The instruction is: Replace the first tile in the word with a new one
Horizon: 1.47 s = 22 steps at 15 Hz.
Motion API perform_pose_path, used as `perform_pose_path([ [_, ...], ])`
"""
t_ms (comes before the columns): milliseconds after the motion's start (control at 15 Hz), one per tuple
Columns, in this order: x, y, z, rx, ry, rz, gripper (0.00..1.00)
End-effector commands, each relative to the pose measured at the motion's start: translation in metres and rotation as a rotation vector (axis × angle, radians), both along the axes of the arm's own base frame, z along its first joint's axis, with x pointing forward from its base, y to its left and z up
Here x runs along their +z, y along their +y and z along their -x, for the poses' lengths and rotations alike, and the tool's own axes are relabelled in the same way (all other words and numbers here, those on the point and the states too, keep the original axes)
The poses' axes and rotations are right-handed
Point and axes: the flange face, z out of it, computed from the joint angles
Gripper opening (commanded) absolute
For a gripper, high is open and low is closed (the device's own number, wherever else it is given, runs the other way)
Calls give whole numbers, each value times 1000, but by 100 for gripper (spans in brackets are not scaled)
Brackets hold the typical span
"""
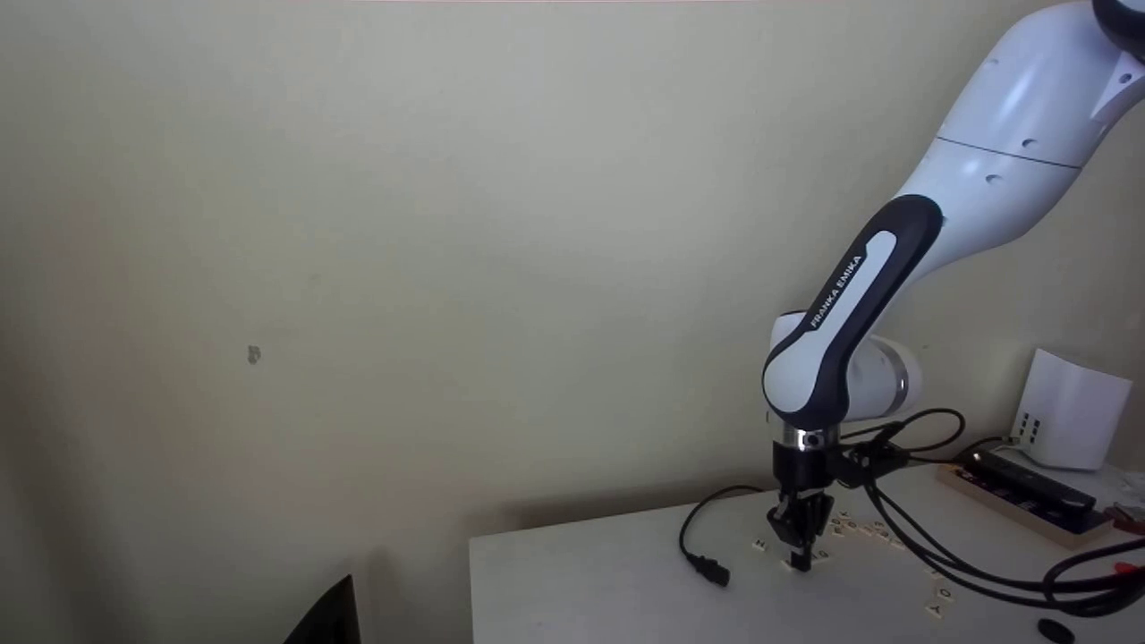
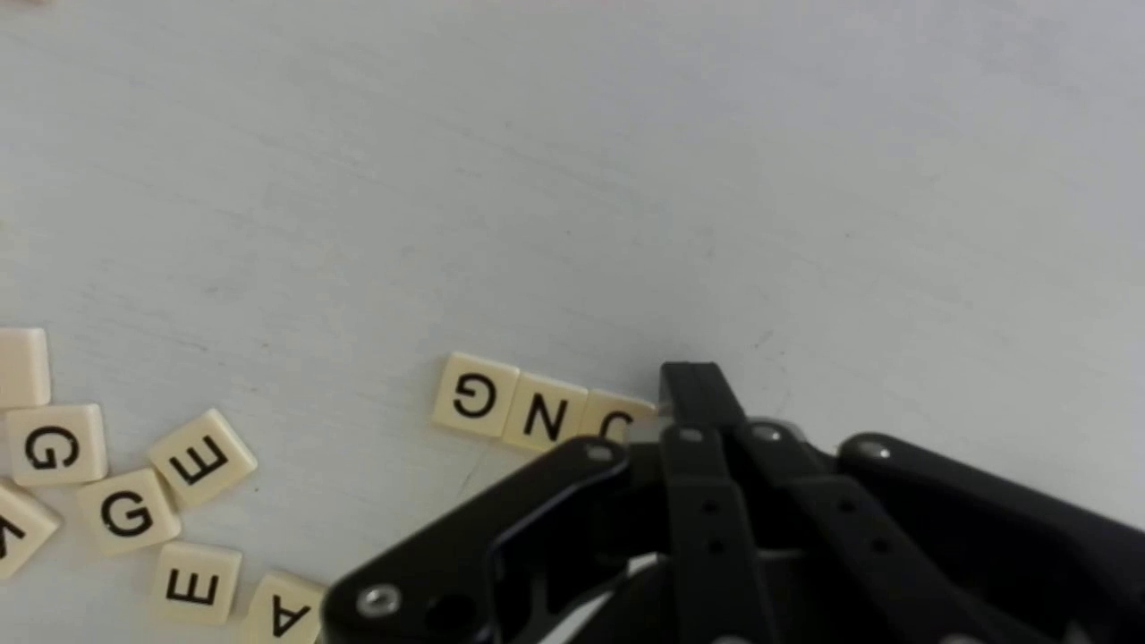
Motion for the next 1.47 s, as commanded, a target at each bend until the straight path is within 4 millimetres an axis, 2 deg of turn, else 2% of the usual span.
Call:
perform_pose_path([
  [0,-5,0,-4,3,-3,0,0],
  [933,20,5,-2,3,-80,-4,0],
  [1400,42,-2,9,-49,-81,11,0],
])
